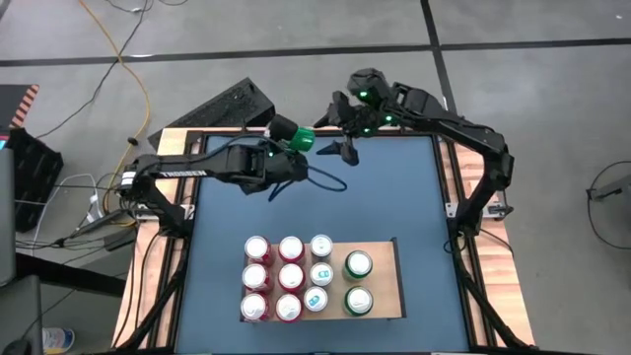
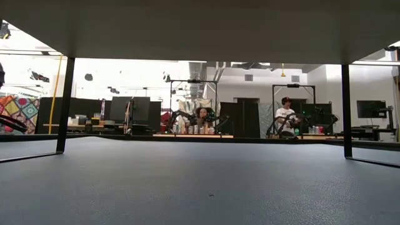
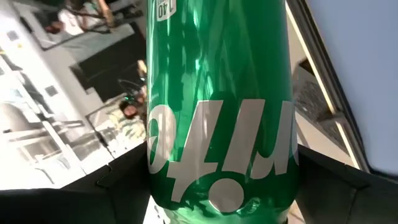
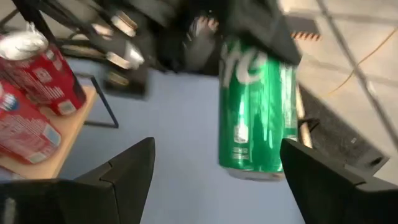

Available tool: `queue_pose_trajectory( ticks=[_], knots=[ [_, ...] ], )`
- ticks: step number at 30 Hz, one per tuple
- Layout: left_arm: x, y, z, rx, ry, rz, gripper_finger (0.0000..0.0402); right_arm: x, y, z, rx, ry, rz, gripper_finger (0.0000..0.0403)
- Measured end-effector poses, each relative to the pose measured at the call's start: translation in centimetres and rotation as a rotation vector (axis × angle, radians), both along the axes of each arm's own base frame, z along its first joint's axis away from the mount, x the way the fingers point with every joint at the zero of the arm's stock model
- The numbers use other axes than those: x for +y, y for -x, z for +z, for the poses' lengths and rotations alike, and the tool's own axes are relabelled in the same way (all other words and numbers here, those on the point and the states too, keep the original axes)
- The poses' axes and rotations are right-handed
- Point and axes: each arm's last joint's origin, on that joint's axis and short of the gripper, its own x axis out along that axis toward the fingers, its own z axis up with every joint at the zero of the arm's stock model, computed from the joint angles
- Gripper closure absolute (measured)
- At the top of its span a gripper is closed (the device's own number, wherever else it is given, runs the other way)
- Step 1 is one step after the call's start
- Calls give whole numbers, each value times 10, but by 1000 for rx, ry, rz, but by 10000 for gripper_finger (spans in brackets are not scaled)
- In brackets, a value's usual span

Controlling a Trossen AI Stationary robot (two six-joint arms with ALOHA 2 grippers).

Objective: Place canned beverage on shelf
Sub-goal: Put the green soda can on the shelf

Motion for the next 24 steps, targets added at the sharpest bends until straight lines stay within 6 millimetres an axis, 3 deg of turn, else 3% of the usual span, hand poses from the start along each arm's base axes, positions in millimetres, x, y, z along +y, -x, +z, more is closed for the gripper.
queue_pose_trajectory(
  ticks=[3, 11, 24],
  knots=[
    [-7, -2, 2, -1, -17, -26, 106, -5, -5, -8, 26, 0, -2, 74],
    [-16, -5, 2, 1, -31, -62, 106, -17, -1, -5, -3, 57, -10, 74],
    [-18, -11, 6, 7, -54, -99, 106, -20, -14, -18, 8, -111, 32, 74]
  ],
)
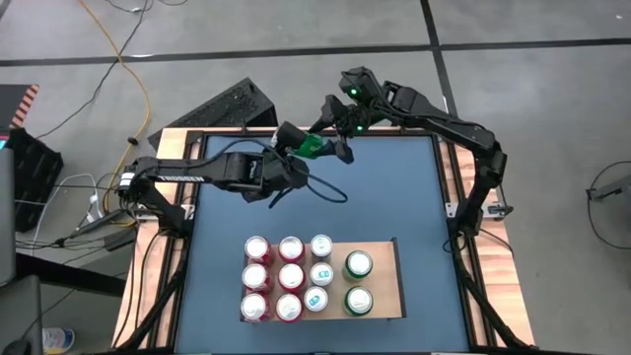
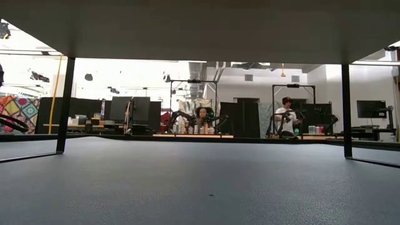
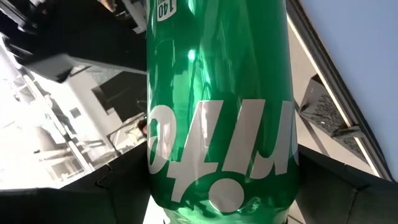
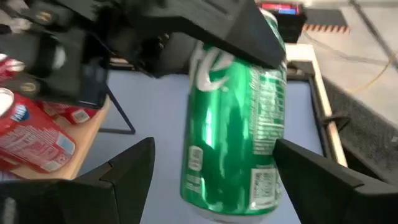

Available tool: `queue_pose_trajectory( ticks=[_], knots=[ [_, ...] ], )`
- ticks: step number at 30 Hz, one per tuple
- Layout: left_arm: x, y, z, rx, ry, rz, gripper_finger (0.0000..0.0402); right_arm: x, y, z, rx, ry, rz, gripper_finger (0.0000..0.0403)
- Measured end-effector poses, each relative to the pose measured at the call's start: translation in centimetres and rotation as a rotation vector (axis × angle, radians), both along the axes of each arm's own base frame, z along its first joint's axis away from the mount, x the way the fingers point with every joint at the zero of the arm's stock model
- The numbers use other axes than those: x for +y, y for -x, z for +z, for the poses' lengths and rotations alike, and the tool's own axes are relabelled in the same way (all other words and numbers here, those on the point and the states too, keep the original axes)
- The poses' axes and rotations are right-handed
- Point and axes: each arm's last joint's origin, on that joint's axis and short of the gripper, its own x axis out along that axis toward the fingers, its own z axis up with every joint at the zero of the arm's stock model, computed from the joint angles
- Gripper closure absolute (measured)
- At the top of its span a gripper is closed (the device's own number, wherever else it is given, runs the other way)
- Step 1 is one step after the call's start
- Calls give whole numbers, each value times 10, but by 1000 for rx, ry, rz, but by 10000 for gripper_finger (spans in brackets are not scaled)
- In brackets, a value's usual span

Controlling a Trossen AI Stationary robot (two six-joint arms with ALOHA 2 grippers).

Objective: Place canned beverage on shelf
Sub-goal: Put the green soda can on the shelf

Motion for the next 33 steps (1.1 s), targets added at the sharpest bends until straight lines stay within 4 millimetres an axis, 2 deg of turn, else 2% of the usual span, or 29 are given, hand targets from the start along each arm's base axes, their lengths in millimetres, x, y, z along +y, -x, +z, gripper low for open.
queue_pose_trajectory(
  ticks=[12, 17, 27, 33],
  knots=[
    [-9, -7, 6, -10, -6, -91, 106, -5, -15, -19, 27, -54, 44, 74],
    [-10, -8, 7, 2, -4, -119, 106, 0, -17, -18, 17, -21, 75, 74],
    [-11, -10, 6, 12, 17, -161, 106, 0, -20, -26, 50, -31, 100, 106],
    [-12, -9, 6, 17, 14, -160, 105, 6, -22, -26, 48, -5, 120, 112]
  ],
)
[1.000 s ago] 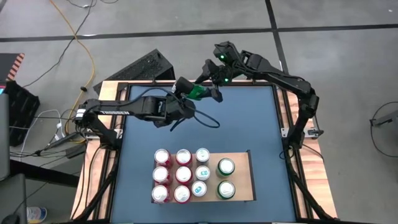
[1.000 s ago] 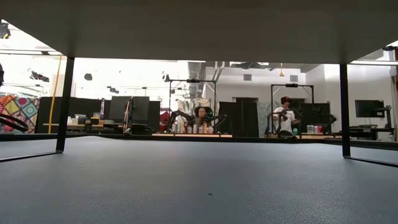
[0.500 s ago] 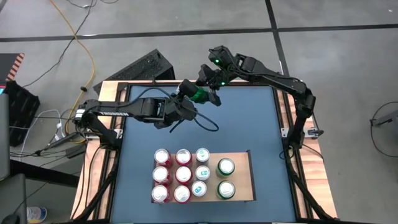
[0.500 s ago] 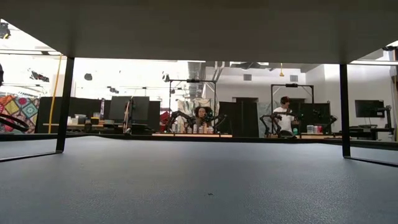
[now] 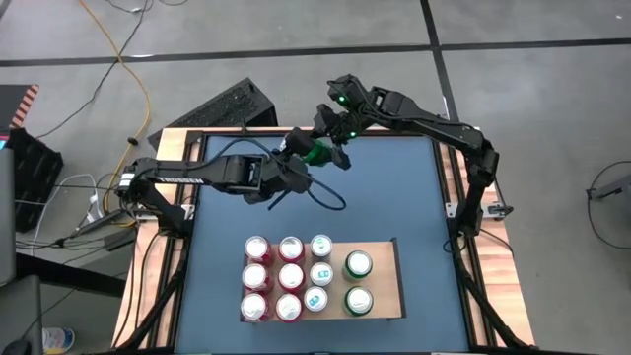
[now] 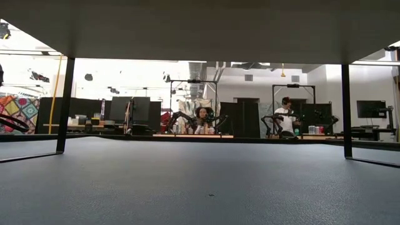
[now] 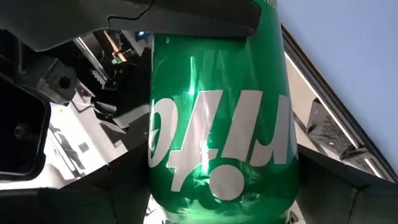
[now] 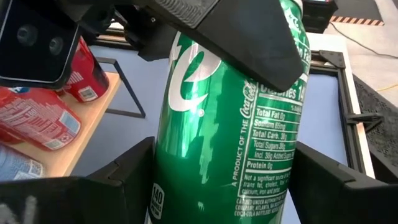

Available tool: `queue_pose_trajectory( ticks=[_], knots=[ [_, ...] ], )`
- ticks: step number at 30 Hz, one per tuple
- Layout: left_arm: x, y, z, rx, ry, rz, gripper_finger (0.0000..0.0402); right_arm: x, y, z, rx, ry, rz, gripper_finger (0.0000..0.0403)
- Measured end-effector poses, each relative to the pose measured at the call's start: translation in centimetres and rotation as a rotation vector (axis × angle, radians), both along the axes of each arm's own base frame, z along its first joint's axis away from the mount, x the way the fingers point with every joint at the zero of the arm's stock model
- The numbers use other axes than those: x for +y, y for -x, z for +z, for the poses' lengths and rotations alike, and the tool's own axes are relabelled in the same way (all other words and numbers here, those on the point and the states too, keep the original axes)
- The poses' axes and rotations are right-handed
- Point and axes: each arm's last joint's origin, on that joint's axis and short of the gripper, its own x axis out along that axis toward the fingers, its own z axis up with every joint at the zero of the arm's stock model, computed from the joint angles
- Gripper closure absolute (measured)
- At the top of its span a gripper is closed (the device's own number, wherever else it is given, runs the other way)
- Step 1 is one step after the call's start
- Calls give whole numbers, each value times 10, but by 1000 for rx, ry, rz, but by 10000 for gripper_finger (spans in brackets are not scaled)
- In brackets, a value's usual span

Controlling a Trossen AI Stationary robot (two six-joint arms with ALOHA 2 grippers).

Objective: Place canned beverage on shelf
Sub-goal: Put the green soda can on the shelf

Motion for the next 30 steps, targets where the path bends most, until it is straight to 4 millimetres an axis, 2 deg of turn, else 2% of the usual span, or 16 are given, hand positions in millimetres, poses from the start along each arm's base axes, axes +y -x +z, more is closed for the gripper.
queue_pose_trajectory(
  ticks=[12, 21, 30],
  knots=[
    [-9, 3, 3, -63, 13, 15, 38, -11, 3, 5, -55, 9, 2, 118],
    [-12, 4, 5, -103, 24, 20, 34, -17, 4, 8, -89, 12, -9, 118],
    [-19, 5, 7, -131, -2, 48, 33, -37, 12, 7, -82, 5, -74, 118]
  ],
)
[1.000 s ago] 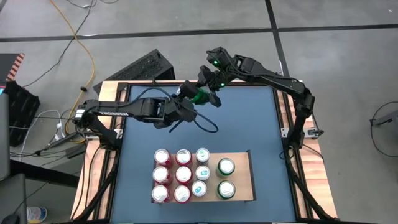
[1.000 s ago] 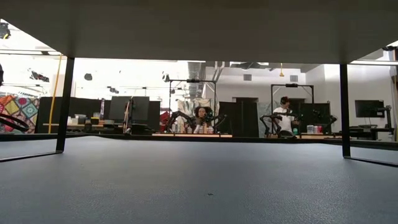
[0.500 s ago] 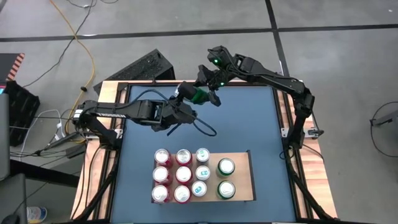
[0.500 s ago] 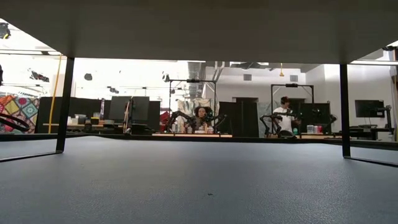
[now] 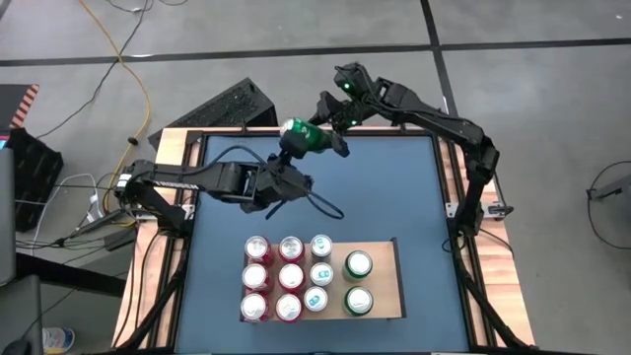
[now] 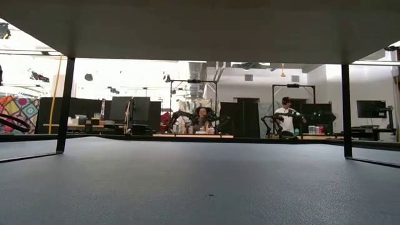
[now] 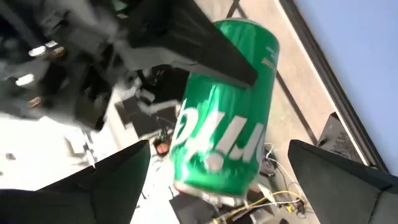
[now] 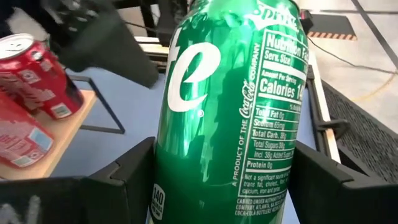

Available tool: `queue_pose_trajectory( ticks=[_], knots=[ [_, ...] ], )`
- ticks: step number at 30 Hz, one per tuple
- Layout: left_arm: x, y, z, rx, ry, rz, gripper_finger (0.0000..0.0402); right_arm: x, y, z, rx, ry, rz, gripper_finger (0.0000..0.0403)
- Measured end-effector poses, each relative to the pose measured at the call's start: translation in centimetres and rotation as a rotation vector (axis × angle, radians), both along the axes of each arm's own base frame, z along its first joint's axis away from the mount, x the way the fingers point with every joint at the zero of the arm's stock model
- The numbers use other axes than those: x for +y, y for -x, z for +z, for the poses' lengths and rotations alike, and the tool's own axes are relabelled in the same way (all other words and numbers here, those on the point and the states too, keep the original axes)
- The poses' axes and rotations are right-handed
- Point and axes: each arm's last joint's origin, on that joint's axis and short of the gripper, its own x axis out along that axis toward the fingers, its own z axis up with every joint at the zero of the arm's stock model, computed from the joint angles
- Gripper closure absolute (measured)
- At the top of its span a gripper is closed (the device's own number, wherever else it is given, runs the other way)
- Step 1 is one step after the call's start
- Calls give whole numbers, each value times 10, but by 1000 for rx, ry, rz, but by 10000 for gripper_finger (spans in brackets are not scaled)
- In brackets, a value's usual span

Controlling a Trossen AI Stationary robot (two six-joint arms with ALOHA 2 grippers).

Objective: Place canned beverage on shelf
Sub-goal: Put the green soda can on the shelf

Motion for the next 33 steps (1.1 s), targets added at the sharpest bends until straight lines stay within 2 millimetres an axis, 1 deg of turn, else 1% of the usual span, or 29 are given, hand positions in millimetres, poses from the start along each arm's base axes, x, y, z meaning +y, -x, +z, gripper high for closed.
queue_pose_trajectory(
  ticks=[4, 6, 8, 10, 12, 15, 19, 22, 24, 26, 29, 33],
  knots=[
    [1, 1, 3, -74, -46, 105, 33, -13, 7, 0, -5, -30, -33, 118],
    [3, 5, 7, -110, -76, 166, 33, -21, 12, 2, -16, -50, -35, 118],
    [3, 11, 15, -182, -91, 215, 33, -30, 24, 6, -23, -104, -34, 118],
    [-2, 19, 25, -265, -86, 233, 33, -36, 34, 12, -52, -147, -13, 118],
    [-6, 28, 39, -387, -60, 243, 33, -40, 50, 21, -58, -157, -39, 118],
    [-10, 40, 56, -541, -18, 246, 33, -34, 74, 37, -58, -116, -50, 118],
    [-12, 58, 82, -752, 47, 249, 33, -16, 117, 50, -27, -68, -95, 118],
    [-11, 71, 97, -892, 96, 251, 33, 5, 149, 46, -11, -69, -144, 118],
    [-10, 78, 103, -975, 138, 235, 33, 21, 168, 36, -17, -82, -176, 118],
    [-9, 85, 108, -1061, 188, 212, 33, 39, 180, 23, -64, -87, -204, 118],
    [-6, 92, 114, -1174, 256, 179, 33, 67, 193, 3, -215, -90, -243, 118],
    [-5, 98, 120, -1309, 353, 120, 33, 101, 207, -32, -405, -76, -344, 118]
  ],
)
